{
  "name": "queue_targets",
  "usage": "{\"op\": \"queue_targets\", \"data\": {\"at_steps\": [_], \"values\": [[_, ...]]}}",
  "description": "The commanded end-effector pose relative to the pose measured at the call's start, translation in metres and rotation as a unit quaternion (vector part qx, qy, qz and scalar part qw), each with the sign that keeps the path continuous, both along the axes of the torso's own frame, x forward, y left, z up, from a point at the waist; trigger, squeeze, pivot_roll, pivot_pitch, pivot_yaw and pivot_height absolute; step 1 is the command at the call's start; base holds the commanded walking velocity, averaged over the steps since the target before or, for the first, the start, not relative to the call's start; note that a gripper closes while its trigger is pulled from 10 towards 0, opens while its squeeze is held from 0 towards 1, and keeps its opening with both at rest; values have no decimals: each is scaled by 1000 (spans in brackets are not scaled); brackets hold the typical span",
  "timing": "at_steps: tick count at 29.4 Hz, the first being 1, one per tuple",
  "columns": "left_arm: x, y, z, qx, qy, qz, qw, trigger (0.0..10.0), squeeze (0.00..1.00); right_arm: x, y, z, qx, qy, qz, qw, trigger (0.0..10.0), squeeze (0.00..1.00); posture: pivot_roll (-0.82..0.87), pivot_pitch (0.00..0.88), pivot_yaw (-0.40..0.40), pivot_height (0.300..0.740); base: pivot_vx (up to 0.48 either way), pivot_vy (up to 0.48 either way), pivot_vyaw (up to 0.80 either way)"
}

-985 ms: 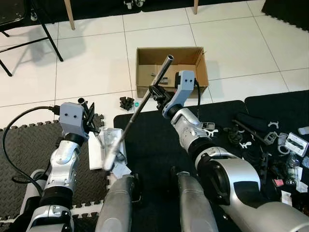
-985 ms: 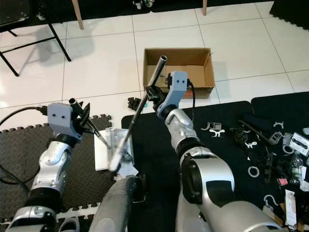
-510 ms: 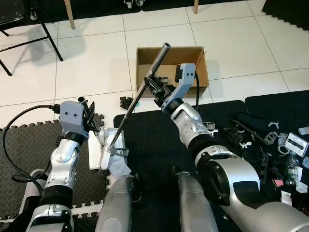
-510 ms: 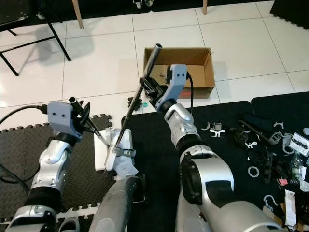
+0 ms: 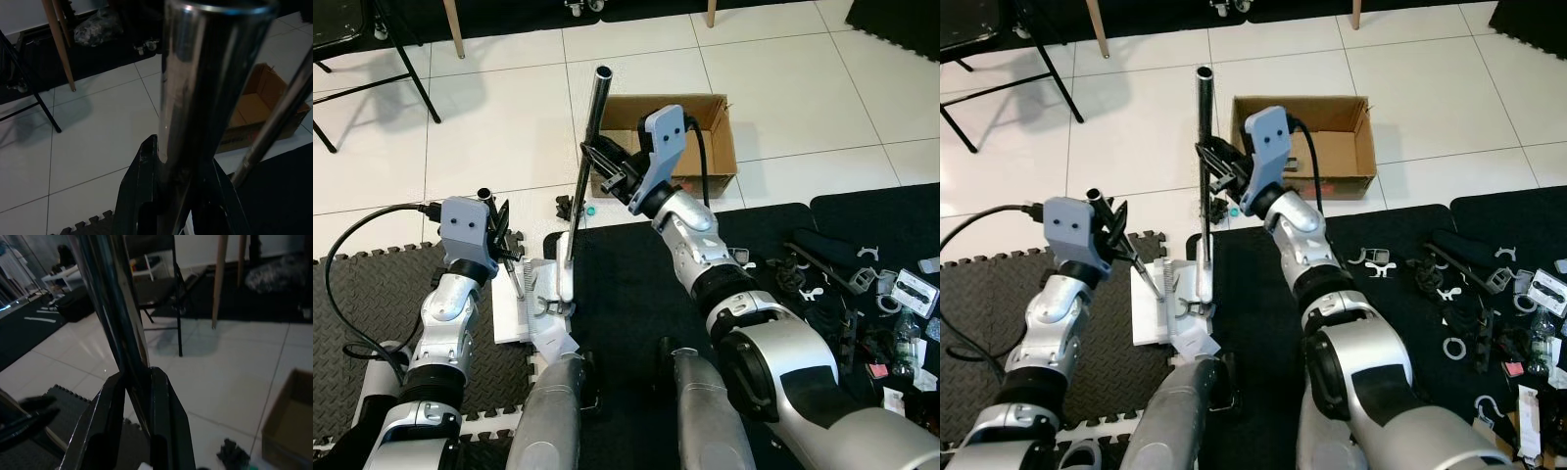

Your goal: Sweep floor

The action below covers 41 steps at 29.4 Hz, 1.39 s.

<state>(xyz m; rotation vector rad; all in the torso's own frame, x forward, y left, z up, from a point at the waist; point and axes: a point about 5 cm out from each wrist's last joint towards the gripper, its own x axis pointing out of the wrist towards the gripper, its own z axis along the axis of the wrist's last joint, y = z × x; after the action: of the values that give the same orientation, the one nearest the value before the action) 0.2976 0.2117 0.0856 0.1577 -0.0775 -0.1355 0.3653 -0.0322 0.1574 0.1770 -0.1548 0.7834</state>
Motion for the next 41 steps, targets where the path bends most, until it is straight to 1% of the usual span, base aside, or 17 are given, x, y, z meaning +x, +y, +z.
{"op": "queue_targets", "data": {"at_steps": [1,7,9,11,19,20,22,25,28,30,33,34,35,36,37,39,41], "values": [[-20,-2,-41,-14,100,2,995,10000,0,-9,27,-5,5,21,24,999,10000,0,97,341,18,740,0,0,0],[-22,-1,-41,-12,99,2,995,10000,0,-8,24,-13,-5,47,14,999,10000,0,106,347,18,740,0,0,0],[-24,-1,-42,-11,100,1,995,10000,0,-11,22,-27,-50,63,8,997,10000,0,113,351,18,740,0,0,0],[-25,-2,-42,-11,100,1,995,10000,0,-12,22,-32,-65,69,6,996,10000,0,117,355,16,740,0,0,0],[-25,-3,-43,-12,100,1,995,10000,0,-11,17,-35,-72,82,-4,994,10000,0,115,355,14,740,0,0,0],[-26,-3,-42,-11,100,0,995,10000,0,-9,13,-37,-82,84,-11,993,10000,0,121,360,18,740,0,0,0],[-26,-3,-42,-11,100,-1,995,10000,0,-9,10,-38,-77,86,-17,993,10000,0,126,364,21,740,0,0,0],[-28,-2,-41,-9,100,-3,995,10000,0,-8,5,-39,-52,99,-28,993,10000,0,138,372,26,740,0,0,0],[-31,0,-41,-6,102,-3,995,10000,0,-8,6,-42,-20,127,-34,991,10000,0,148,379,30,740,0,0,0],[-31,0,-41,-6,102,-3,995,10000,0,-8,6,-43,-12,133,-35,990,10000,0,148,379,30,740,0,0,0],[-35,2,-42,-3,104,-2,995,10000,0,-8,7,-44,41,170,-42,984,10000,0,166,390,32,740,0,0,0],[-35,2,-42,-3,104,-2,995,10000,0,-8,7,-44,41,170,-42,984,10000,0,166,390,32,740,0,0,0],[-37,3,-42,-3,104,-2,995,10000,0,-8,8,-44,54,180,-46,981,10000,0,169,390,32,740,0,0,0],[-39,4,-43,-2,106,-1,994,10000,0,-7,7,-45,92,204,-58,973,10000,0,169,391,29,740,0,0,0],[-39,4,-43,-2,106,-1,994,10000,0,-7,7,-45,92,204,-58,973,10000,0,169,391,29,740,0,0,0],[-40,4,-43,-2,107,0,994,10000,0,-7,7,-46,116,220,-66,966,10000,0,169,391,29,740,0,0,0],[-39,3,-44,-3,109,0,994,10000,0,-6,9,-44,159,237,-79,955,10000,0,153,375,23,740,0,0,0]]}}
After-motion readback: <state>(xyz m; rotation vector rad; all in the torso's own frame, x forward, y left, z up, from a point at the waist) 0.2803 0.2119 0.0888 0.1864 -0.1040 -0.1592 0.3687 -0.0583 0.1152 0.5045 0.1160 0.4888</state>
